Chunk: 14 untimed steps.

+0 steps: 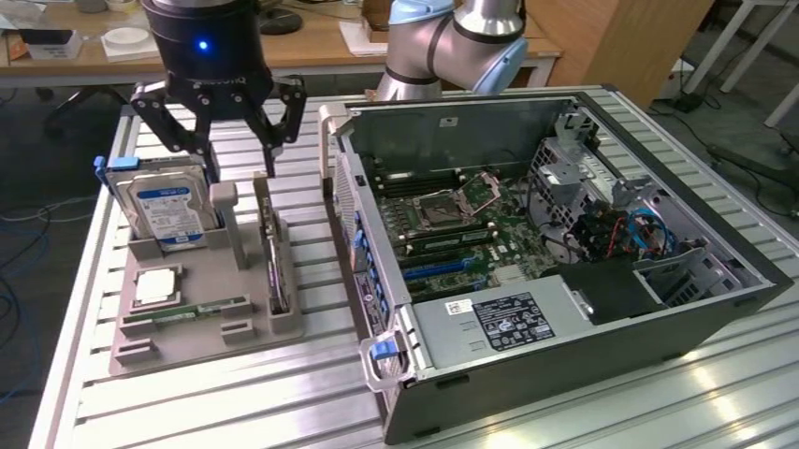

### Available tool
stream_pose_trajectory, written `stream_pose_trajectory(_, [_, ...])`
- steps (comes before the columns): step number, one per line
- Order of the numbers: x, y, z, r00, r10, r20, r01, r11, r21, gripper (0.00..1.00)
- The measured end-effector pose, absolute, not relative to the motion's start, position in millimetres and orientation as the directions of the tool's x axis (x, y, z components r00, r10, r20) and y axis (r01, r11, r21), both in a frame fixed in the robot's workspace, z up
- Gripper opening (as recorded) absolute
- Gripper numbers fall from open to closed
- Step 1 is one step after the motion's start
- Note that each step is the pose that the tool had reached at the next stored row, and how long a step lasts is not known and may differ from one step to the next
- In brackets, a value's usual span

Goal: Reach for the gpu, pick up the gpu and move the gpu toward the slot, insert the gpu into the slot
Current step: 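Pick up the gpu and move the gpu toward the slot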

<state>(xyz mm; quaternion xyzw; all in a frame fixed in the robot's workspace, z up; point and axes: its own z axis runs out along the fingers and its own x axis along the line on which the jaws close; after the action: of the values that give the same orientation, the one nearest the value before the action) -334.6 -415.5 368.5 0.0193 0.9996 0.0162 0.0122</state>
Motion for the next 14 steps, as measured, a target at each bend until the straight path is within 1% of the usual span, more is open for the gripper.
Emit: stream_pose_trajectory(14, [-329.3,-417.2,343.0,-1.0,0.018,-0.021,0.017,0.999,0.033,0.59])
